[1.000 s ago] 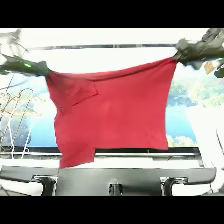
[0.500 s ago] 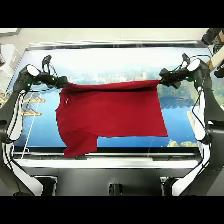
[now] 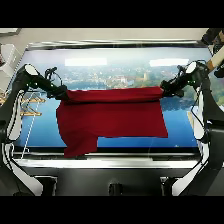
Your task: Fold the clothes and pants, and hang the long-sleeved shirts on hangers.
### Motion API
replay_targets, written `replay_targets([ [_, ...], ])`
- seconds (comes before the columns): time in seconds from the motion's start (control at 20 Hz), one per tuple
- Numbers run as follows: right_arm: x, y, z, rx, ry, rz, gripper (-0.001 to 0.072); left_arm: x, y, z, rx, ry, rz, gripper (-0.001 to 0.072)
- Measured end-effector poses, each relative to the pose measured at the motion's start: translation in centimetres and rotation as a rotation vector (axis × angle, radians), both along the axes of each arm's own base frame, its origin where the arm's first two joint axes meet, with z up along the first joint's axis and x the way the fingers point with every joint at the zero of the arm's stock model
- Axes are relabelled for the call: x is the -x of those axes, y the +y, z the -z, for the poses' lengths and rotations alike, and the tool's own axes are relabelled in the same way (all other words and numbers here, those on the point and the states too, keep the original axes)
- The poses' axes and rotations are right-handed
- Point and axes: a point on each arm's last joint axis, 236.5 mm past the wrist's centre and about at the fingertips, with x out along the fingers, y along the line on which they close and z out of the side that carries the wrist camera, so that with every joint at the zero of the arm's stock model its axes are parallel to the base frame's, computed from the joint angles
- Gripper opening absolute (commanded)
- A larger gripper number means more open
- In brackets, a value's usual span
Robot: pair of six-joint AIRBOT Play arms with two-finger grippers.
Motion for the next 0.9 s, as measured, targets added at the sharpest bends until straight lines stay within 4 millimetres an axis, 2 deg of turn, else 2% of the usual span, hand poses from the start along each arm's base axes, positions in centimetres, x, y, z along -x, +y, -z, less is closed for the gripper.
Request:
replay_targets([
  [0.2,1.5,0.2,1.5,-0.01,0.082,-0.015,0.0033,0.9,1.0,0.9,-0.05,0.041,0.011,0.0017],
  [0.25,1.9,0.3,1.9,-0.013,0.104,-0.019,0.0062,1.0,1.3,1.1,-0.062,0.048,0.012,0.0018],
  [0.3,2.3,0.3,2.4,-0.017,0.127,-0.022,0.0168,1.1,1.4,1.4,-0.07,0.056,0.014,0.0024],
  [0.35,2.5,0.3,2.8,-0.017,0.144,-0.024,0.0293,1.2,1.6,1.7,-0.078,0.061,0.016,0.0105],
  [0.4,2.8,0.3,3.1,-0.017,0.157,-0.026,0.0427,1.2,1.6,2.0,-0.086,0.068,0.019,0.0229],
  [0.45,3.0,0.3,3.3,-0.019,0.168,-0.027,0.0524,1.3,1.7,2.2,-0.089,0.071,0.02,0.0387],
  [0.5,3.1,0.3,3.4,-0.021,0.176,-0.027,0.0529,1.2,1.7,2.4,-0.093,0.072,0.02,0.0547],
  [0.55,3.3,0.4,3.4,-0.024,0.184,-0.03,0.0529,1.1,1.8,2.4,-0.094,0.068,0.011,0.0661],
  [0.6,3.5,0.5,3.1,-0.026,0.19,-0.039,0.0529,0.9,1.9,2.1,-0.095,0.061,0.0,0.0701],
  [0.75,3.5,0.0,0.2,-0.012,0.125,-0.099,0.0528,1.0,3.7,-0.5,-0.092,0.041,-0.062,0.0701],
  [0.9,3.5,-1.6,-4.3,-0.006,0.015,-0.127,0.0527,3.3,6.0,-4.6,-0.046,0.015,-0.136,0.07],
])
